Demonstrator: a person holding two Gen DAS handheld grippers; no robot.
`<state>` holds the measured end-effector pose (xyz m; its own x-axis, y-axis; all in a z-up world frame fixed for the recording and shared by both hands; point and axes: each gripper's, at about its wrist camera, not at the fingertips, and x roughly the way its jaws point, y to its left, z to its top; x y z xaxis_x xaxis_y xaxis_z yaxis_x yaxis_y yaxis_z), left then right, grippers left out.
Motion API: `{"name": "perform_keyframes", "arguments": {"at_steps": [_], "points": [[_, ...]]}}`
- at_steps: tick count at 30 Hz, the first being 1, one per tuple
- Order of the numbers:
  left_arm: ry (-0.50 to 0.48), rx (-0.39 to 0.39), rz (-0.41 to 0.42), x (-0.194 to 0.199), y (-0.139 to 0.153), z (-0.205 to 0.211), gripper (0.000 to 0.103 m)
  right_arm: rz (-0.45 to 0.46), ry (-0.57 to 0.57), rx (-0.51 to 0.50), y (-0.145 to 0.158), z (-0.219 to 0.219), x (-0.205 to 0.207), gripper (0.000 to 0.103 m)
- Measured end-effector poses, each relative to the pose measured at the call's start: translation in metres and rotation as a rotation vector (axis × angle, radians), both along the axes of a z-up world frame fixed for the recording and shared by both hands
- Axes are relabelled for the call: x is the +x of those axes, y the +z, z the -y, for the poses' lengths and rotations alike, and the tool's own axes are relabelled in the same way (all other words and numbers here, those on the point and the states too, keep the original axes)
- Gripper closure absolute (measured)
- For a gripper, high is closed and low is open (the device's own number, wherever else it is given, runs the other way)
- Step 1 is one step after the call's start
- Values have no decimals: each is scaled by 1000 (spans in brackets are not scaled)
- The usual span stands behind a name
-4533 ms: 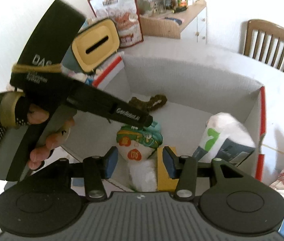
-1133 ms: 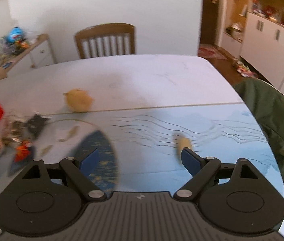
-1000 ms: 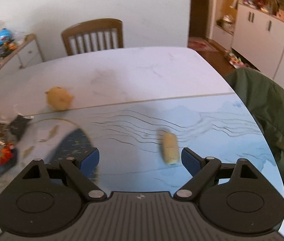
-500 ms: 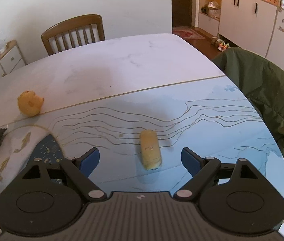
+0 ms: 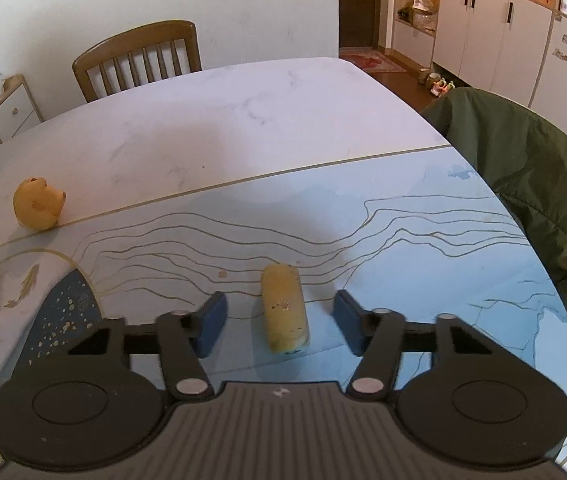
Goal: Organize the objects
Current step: 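Grasp the bunny-face plush doll with the left gripper while the right grasps the yellow cylindrical snack, then carry the bunny doll and yellow snack over the cardboard box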
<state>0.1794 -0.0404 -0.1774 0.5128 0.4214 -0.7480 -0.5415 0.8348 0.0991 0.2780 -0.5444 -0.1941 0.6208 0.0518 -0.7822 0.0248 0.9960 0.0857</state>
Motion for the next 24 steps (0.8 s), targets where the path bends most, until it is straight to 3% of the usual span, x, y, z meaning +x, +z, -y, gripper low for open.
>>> {"name": "perform_keyframes", "arguments": {"at_steps": [4,6,8,15,24], "points": [[-14,4,1,3,1,0,54,-3,11,-31,1,-4,0,69],[-23,8,0,2,1,1,55,-6,12,-25,1,-4,0,70],[-29,9,-2,1,2,1,55,-7,12,-28,2,-4,0,82],[-96,27,12,-5,15,11,55,-22,39,-21,7,-12,-8,83],[-166,-45,49,-13,45,14,55,10,125,50,40,-42,-33,83]]}}
